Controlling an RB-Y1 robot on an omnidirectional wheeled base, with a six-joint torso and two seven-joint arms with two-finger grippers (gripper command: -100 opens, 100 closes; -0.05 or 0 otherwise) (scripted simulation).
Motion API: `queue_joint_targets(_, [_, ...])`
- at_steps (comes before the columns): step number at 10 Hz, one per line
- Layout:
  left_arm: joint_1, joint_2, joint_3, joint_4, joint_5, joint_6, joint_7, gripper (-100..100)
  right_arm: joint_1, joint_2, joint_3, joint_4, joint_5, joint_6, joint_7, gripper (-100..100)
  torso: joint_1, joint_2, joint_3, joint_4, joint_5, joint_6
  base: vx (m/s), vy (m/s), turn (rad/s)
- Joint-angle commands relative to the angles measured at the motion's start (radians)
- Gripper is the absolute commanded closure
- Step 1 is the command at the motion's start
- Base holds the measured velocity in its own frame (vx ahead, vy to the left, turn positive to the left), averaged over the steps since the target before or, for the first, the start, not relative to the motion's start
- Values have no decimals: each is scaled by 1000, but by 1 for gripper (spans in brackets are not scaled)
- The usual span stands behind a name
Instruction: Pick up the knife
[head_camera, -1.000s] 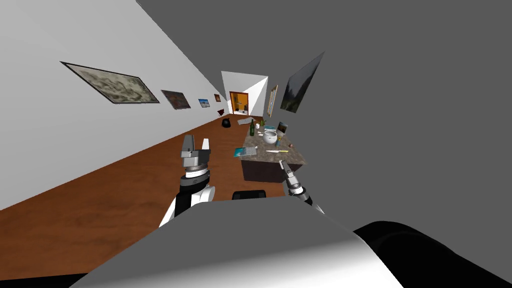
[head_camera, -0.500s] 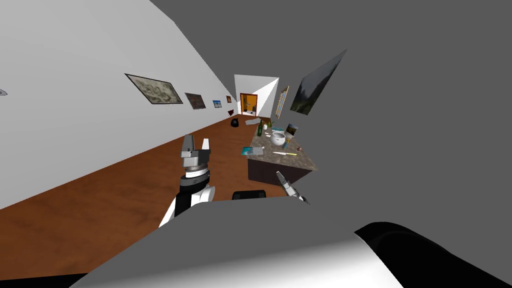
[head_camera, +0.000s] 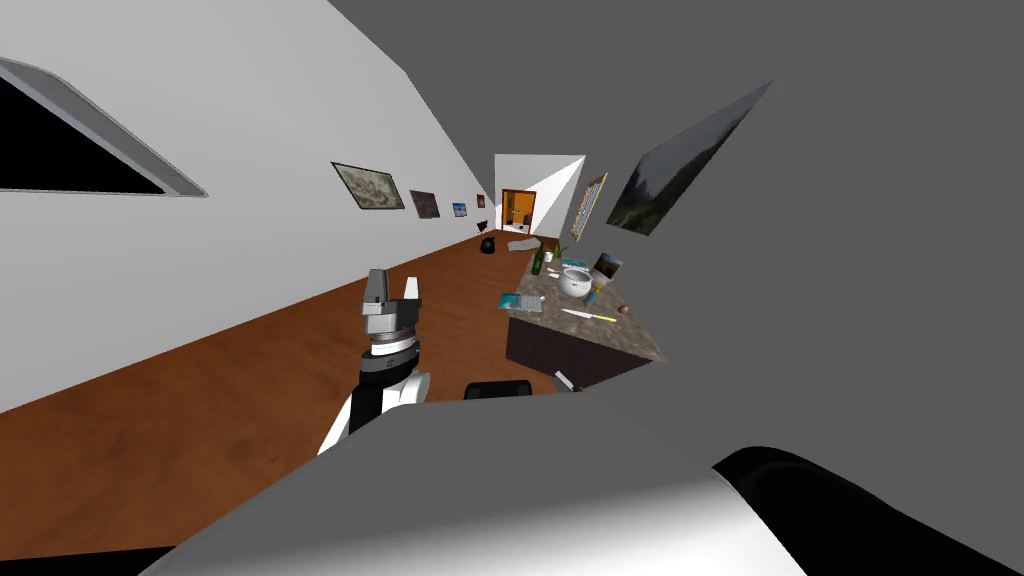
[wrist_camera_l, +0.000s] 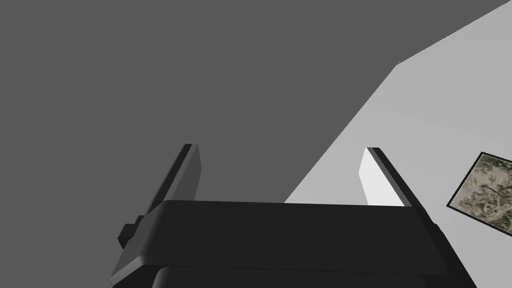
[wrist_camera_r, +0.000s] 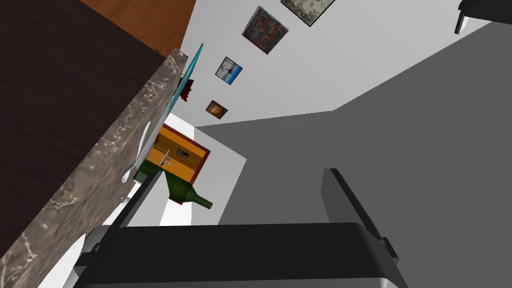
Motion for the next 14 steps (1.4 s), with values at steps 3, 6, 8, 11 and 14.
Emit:
queue_joint_targets(3, [0, 0, 0, 0, 0, 0, 0, 0, 38, -79, 22, 114, 41, -8, 13, -100, 0, 0, 0, 0, 0, 0, -4, 32, 253])
queue_joint_targets(6, [0, 0, 0, 0, 0, 0, 0, 0, 100, -171, 39, 219, 86, -32, 41, -100, 0, 0, 0, 0, 0, 1, 1, 35, 333])
queue_joint_targets(8, [0, 0, 0, 0, 0, 0, 0, 0, 128, -233, 47, 282, 105, -43, 58, -100, -1, -1, 0, 0, 0, 1, 5, 24, 251])
queue_joint_targets(11, [0, 0, 0, 0, 0, 0, 0, 0, 152, -292, 54, 369, 123, -53, 77, -100, -2, -1, 0, 0, 0, 2, 5, 12, 182])
queue_joint_targets(14, [0, 0, 0, 0, 0, 0, 0, 0, 172, -347, 61, 494, 138, -63, 97, -100, -2, -1, -1, 0, 0, 0, 10, 9, 261])
